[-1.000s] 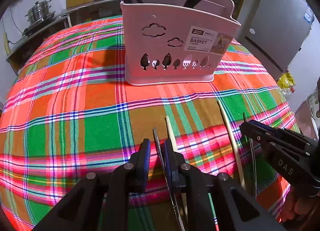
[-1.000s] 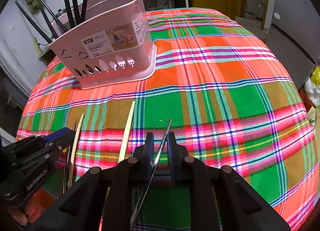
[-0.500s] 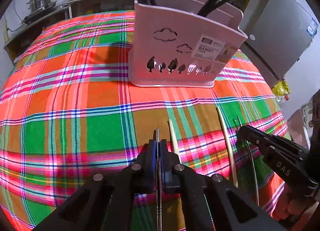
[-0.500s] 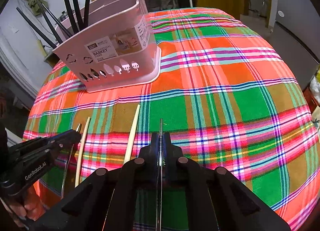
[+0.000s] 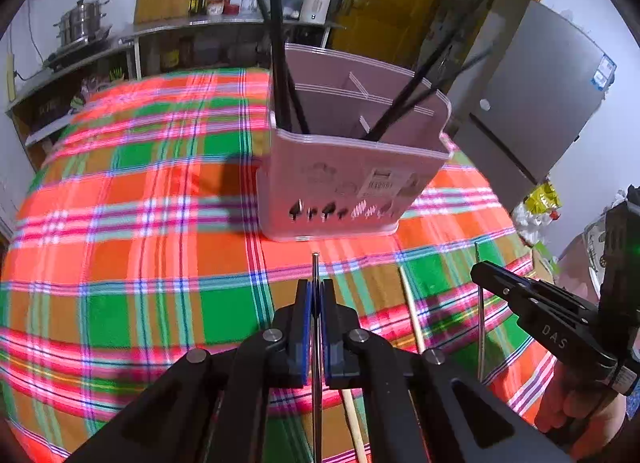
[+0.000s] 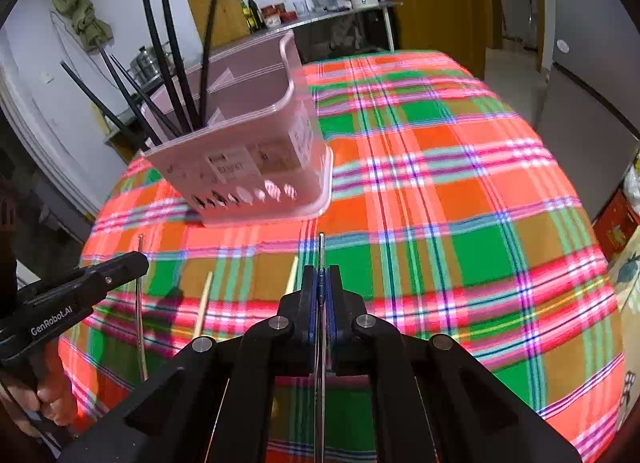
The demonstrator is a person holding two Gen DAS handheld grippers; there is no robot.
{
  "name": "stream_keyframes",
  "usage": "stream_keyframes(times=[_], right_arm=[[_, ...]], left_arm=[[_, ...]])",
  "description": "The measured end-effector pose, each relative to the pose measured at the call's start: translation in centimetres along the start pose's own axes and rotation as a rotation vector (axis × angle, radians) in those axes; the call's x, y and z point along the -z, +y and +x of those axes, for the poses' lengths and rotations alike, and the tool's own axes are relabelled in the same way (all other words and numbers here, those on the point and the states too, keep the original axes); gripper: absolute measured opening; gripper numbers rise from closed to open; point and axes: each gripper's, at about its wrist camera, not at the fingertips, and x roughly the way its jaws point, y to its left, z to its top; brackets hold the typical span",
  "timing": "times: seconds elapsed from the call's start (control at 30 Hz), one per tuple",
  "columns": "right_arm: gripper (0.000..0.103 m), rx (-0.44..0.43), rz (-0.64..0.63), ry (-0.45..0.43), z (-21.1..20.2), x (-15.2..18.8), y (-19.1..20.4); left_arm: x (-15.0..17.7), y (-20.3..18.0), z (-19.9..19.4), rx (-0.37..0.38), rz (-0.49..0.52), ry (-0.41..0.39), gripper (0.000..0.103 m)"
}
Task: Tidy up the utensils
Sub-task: 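Carry the held utensils with both grippers and lower them into the basket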
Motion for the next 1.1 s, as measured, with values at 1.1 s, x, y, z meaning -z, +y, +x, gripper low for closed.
stream_keyframes(times=[1.1], right_arm=[[0.004,-0.038,-0.046,-0.188,-7.3,-2.9,1.3]], left_arm=[[-2.7,-0.5,-7.5,0.029,0.027,-0.131,0.004]])
